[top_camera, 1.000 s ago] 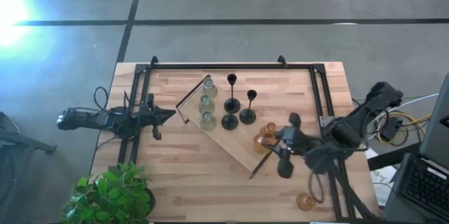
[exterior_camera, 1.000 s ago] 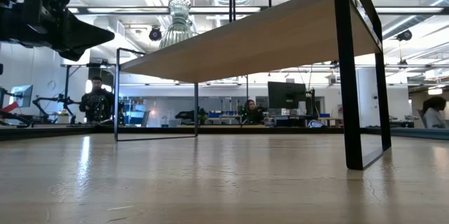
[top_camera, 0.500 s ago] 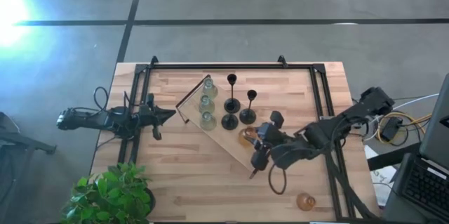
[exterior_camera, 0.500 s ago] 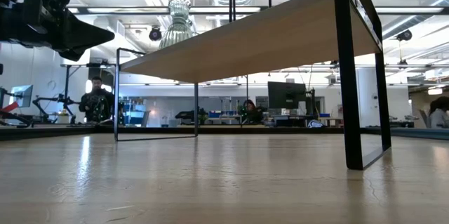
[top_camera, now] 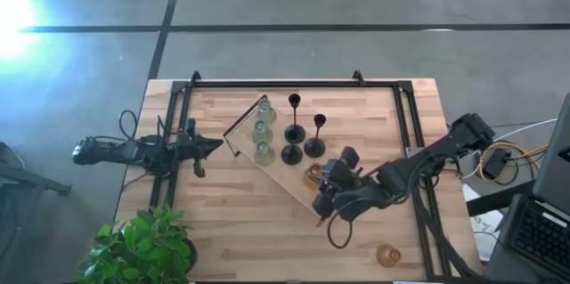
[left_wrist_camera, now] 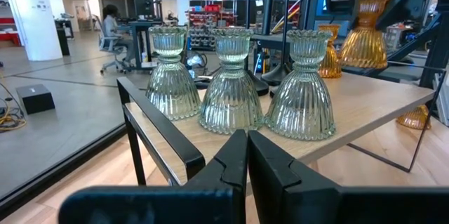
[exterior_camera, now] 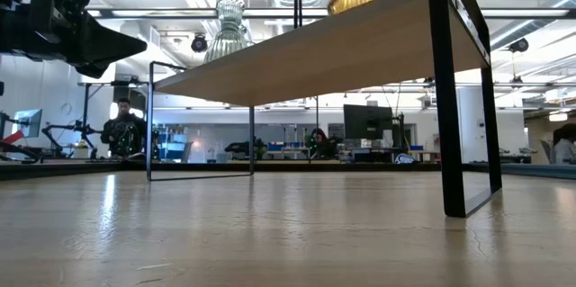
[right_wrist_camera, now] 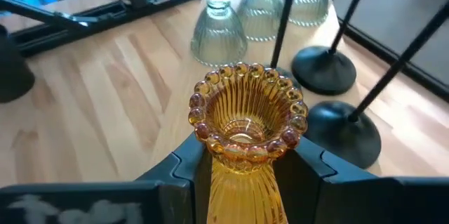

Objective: Pick & Place candle stick holders
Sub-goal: Put the top orange candle holder on the shelf

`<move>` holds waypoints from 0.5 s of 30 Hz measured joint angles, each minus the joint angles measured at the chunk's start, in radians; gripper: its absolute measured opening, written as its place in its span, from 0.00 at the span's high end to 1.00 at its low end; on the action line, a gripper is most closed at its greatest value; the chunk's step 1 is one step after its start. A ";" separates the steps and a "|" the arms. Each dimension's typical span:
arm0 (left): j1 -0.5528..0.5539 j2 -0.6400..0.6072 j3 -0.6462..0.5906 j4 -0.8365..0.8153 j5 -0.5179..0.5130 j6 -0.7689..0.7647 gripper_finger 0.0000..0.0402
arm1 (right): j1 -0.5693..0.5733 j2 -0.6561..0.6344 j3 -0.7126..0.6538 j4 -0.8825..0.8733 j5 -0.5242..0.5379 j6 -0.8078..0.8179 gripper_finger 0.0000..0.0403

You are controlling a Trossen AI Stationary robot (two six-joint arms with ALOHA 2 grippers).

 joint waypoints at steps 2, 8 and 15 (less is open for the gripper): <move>0.000 0.000 0.000 0.000 0.000 0.000 0.95 | 0.000 0.011 -0.001 0.005 0.016 0.031 0.72; 0.000 0.001 0.000 0.000 0.000 0.000 0.96 | 0.000 0.032 -0.002 0.002 0.053 0.118 0.72; 0.000 0.001 0.000 0.000 0.000 0.000 0.96 | 0.000 0.036 -0.002 0.007 0.047 0.127 0.72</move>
